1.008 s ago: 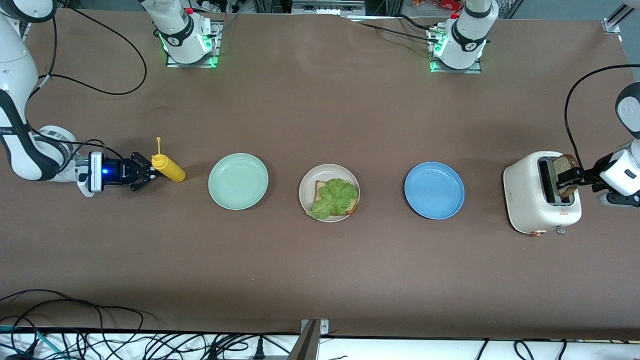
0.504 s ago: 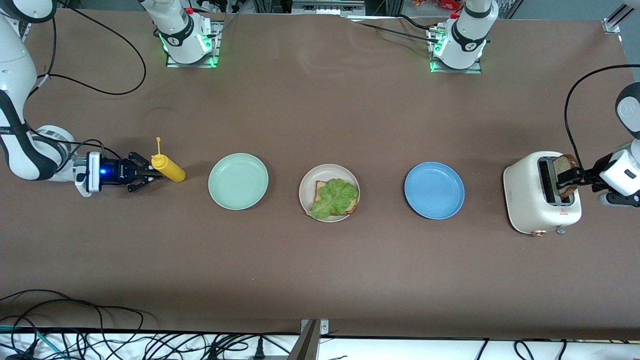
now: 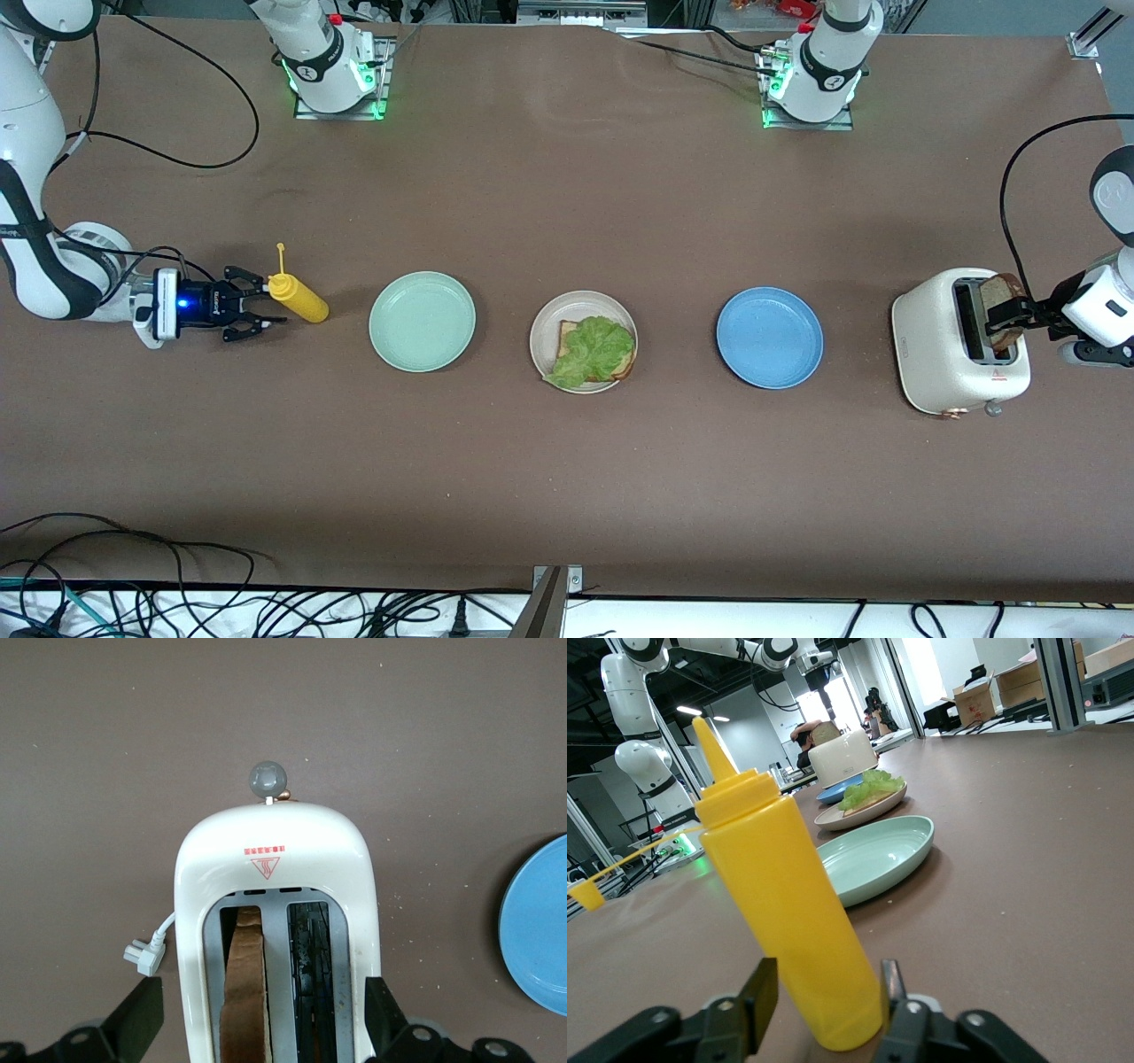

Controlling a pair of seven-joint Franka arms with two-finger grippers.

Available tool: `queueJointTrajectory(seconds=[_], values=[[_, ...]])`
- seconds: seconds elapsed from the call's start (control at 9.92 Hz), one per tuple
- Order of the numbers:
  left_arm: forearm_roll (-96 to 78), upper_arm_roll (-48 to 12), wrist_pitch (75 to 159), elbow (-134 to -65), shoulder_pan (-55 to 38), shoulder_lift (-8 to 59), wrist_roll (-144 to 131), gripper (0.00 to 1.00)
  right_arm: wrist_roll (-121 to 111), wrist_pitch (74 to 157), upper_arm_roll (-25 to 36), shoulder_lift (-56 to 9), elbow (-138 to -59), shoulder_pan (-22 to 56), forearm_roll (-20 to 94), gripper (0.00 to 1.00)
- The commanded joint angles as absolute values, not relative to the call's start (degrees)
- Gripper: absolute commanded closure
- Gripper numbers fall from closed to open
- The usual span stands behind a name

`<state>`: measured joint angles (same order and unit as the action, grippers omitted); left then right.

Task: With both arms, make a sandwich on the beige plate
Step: 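Close the right gripper around the yellow mustard bottle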

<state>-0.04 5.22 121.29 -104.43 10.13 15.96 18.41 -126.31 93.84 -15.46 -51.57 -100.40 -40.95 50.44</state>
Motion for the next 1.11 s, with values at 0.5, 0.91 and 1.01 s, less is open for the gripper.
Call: queueJointTrajectory(seconds=[0.5, 0.91, 1.01], values=[[1.58, 4.83, 121.73, -106.08, 10.46, 14.15, 18.37, 0.0, -131.83, 93.95, -15.82, -52.56, -100.28, -39.12, 50.01, 0.23], [1.58, 4.83, 121.73, -106.08, 10.46, 14.15, 18.37, 0.0, -132.1, 94.48, -15.91, -52.56, -100.2, -37.01, 51.58, 0.15], [1.58, 4.83, 121.73, -106.08, 10.37, 14.15, 18.37, 0.0, -132.1, 95.27, -16.0, -52.56, -100.2, -36.48, 52.11, 0.25]])
